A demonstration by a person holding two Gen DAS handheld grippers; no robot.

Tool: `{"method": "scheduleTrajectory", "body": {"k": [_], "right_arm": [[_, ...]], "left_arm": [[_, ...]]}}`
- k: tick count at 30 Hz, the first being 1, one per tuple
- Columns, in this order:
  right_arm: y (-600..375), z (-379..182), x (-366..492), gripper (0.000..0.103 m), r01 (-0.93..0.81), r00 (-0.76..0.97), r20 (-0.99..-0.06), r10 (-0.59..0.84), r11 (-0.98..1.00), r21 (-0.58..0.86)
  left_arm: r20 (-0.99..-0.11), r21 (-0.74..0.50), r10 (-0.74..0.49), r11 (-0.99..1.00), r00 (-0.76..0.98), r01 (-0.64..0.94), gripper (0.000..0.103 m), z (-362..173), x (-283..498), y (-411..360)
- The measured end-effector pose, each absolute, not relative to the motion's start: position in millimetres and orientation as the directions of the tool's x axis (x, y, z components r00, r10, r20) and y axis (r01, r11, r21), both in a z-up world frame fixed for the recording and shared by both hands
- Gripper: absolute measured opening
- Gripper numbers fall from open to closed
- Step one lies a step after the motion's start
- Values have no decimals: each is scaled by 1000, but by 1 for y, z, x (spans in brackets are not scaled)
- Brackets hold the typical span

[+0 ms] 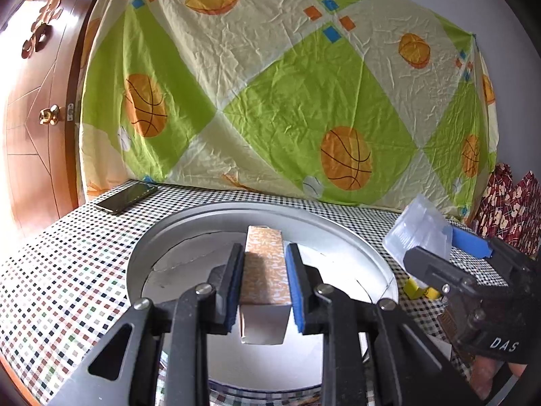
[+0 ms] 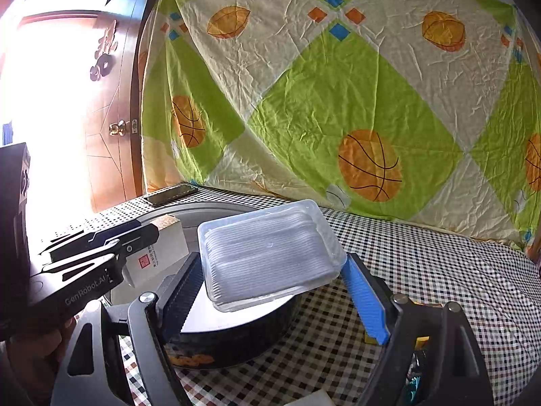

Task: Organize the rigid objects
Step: 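Lower the white box into the tin with left tool while right tool releases the tray inside, then withdraw both tools from the tin back toward the remaining objects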

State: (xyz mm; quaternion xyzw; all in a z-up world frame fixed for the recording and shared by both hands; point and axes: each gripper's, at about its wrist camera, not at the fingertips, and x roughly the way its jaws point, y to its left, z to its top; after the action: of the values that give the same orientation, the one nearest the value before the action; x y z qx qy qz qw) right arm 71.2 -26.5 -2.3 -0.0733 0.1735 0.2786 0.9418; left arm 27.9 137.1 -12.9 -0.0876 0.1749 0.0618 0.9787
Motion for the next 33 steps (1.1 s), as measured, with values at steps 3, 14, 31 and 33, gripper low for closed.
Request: {"method": "scheduleTrajectory", "body": {"k": [3, 14, 31, 33], "right_arm": [[-12, -1, 92, 84, -569, 753, -418, 508, 822, -24], [36, -25, 149, 84, -604, 640, -599, 481, 797, -5], [15, -15, 140, 90, -582, 668, -585, 460, 813, -26], [-8, -11, 128, 90, -573, 682, -564, 465, 819, -18]], "left_arm": [[-376, -148, 91, 976, 922, -157, 24, -11, 37, 144], [-504, -126, 97, 975, 858, -184, 24, -11, 71, 176], [-491, -124, 186, 952, 851, -280, 63, -9, 59, 184], [-453, -137, 199, 948, 869, -288, 77, -6, 43, 175]]}}
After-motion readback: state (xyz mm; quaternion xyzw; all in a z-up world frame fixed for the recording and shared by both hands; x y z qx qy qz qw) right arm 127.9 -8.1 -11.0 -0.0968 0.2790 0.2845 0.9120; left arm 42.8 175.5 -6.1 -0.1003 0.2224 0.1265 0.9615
